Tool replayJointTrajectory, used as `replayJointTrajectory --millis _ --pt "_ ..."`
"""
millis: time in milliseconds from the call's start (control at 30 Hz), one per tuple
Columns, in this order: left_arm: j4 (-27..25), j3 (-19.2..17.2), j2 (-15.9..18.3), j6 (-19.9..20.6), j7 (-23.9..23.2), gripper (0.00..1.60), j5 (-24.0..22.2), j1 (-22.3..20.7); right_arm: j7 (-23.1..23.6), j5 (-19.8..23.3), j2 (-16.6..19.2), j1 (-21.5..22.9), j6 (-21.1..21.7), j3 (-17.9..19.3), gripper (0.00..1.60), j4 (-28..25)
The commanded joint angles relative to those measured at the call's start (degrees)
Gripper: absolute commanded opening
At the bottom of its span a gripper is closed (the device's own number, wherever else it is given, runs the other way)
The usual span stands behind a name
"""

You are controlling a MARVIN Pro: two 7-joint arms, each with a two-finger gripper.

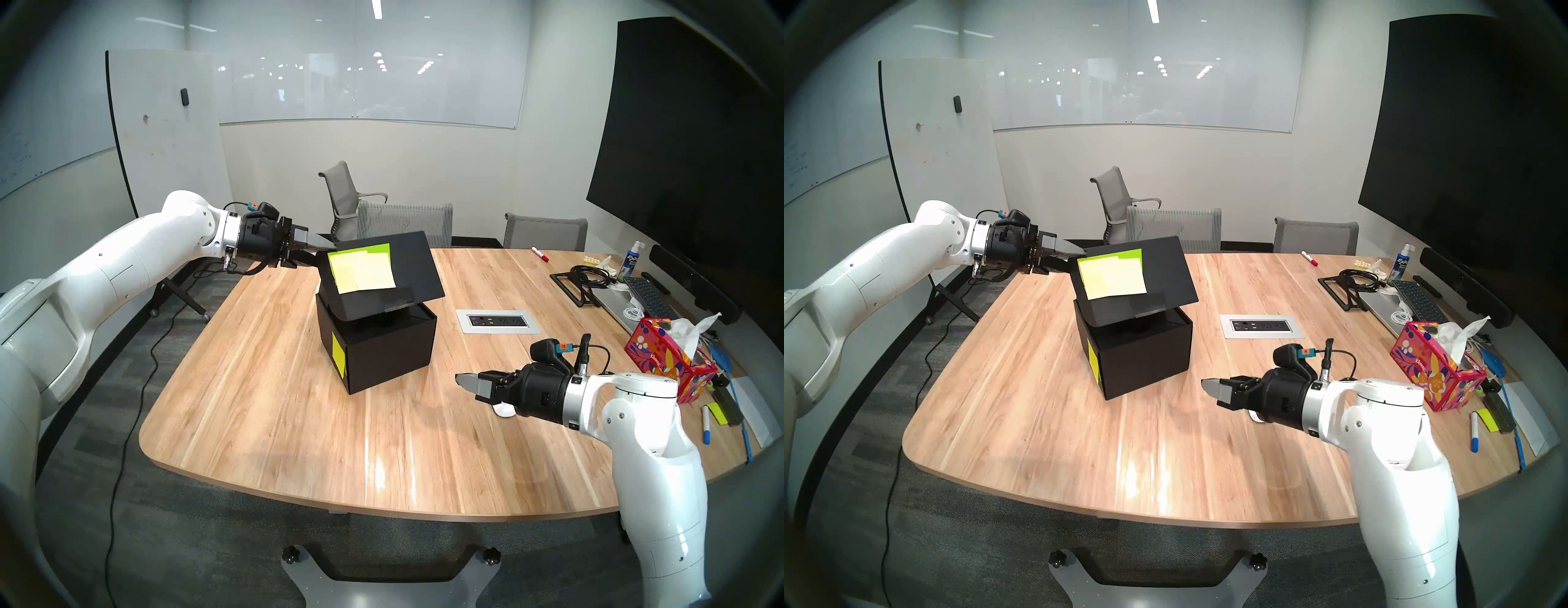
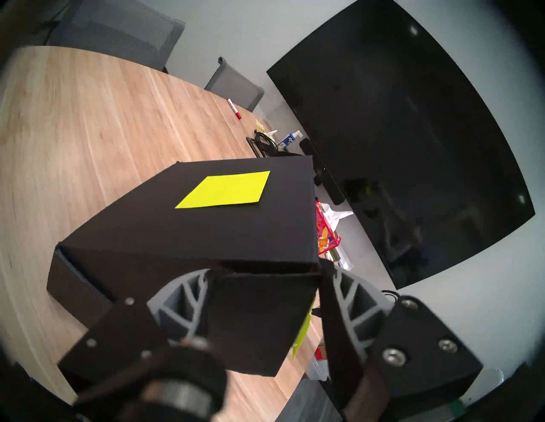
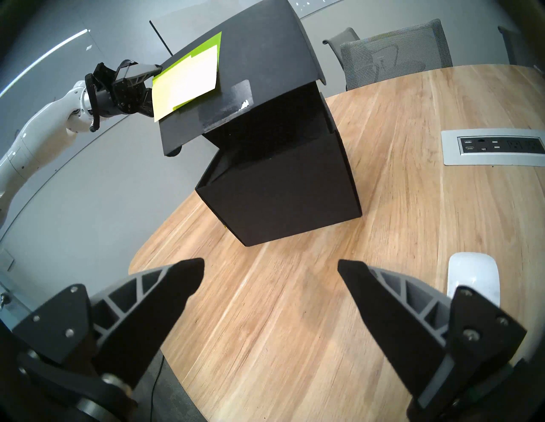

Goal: Open the box and place the mouse inside

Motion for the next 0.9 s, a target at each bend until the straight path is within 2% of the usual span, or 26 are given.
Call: replayJointTrajectory --millis 0,200,500,867 --pt "6.5 -0.7 -6.6 -0.1 2.0 0.00 -3.3 -4.9 0.1 0.1 0.1 0.4 -0.2 -0.1 1.60 -0.9" --pt "13.2 -0.6 -10.5 -0.1 5.3 0.00 -5.7 -6.6 0.1 0.1 0.1 0.4 -0.2 -0.1 1.60 -0.9" --pt "18.5 0.0 -12.5 -0.1 6.9 0.00 -8.4 -8.4 0.1 0.1 0.1 0.4 -0.2 -0.1 1.60 -0.9" --pt "27.2 0.0 -17.6 -0.1 14.4 0.00 -10.8 -11.0 0.2 0.1 0.1 0.4 -0.2 -0.1 1.60 -0.9"
